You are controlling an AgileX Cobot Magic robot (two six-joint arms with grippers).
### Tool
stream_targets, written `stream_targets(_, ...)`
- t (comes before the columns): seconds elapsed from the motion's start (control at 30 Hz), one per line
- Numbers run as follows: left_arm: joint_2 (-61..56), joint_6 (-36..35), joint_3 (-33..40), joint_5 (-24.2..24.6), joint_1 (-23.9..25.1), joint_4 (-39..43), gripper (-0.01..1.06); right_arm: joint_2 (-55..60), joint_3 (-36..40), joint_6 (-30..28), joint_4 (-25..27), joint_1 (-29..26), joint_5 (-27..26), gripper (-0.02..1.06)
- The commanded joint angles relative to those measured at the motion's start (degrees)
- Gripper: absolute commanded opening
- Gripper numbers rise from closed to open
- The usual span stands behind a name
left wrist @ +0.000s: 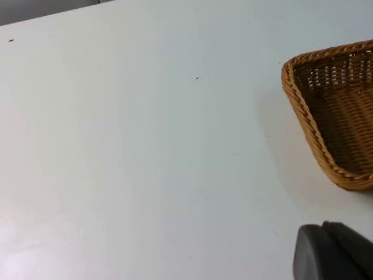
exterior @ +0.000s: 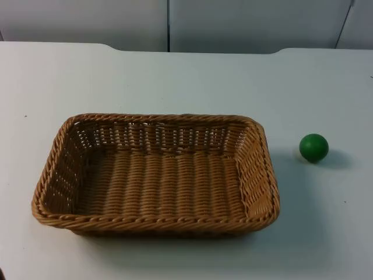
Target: Pick up the basket with the left hand and place the ball into the basket with the right hand.
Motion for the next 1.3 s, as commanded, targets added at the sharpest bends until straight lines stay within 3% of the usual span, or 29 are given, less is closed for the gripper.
stream_targets(0.0,-0.35,-0.17,-0.02,-0.04,-0.14,-0.49,0.00,-0.21,0.31,0.10,-0.04,-0.19,-0.62,0.00)
stream_targets(0.1,-0.20,-1.14,-0.46,-0.48,-0.14,-3.80,0.00,-0.21,0.31,0.10,-0.04,-0.19,-0.62,0.00)
stream_targets(0.23,7.29,-2.40,-2.66,-4.64,-0.14,-21.25,0.00,-0.21,0.31,0.10,-0.04,-0.19,-0.62,0.00)
stream_targets(0.3,10.66,-1.38,-2.77,-5.12,-0.14,-24.63,0.00,-0.21,0.31,0.10,-0.04,-0.19,-0.62,0.00)
stream_targets(0.53,43.06,4.49,-5.90,-8.56,-0.14,-26.78,0.00,-0.21,0.31,0.10,-0.04,-0.19,-0.62,0.00)
stream_targets(0.73,57.65,7.89,-11.78,-9.08,-0.33,-30.01,0.00,-0.21,0.31,0.10,-0.04,-0.19,-0.62,0.00)
stream_targets(0.9,67.67,8.92,-18.20,-11.51,-8.42,-31.26,0.00,-0.21,0.31,0.10,-0.04,-0.19,-0.62,0.00)
stream_targets(1.0,70.54,6.99,-20.50,-18.42,-15.93,-29.52,0.00,-0.21,0.31,0.10,-0.04,-0.19,-0.62,0.00)
stream_targets(1.03,70.54,6.99,-20.50,-18.42,-15.93,-29.52,0.00,-0.21,0.31,0.10,-0.04,-0.19,-0.62,0.00)
stream_targets(1.1,73.31,-5.49,-21.37,-23.08,-19.58,-17.79,0.00,-0.21,0.31,0.10,-0.04,-0.19,-0.62,0.00)
stream_targets(1.17,76.18,-13.19,-21.74,-22.22,-20.44,-8.00,0.00,-0.21,0.31,0.10,-0.04,-0.19,-0.62,0.00)
stream_targets(1.27,79.35,-14.31,-21.74,-19.83,-20.45,-2.67,0.00,-0.21,0.31,0.10,-0.04,-0.19,-0.62,0.00)
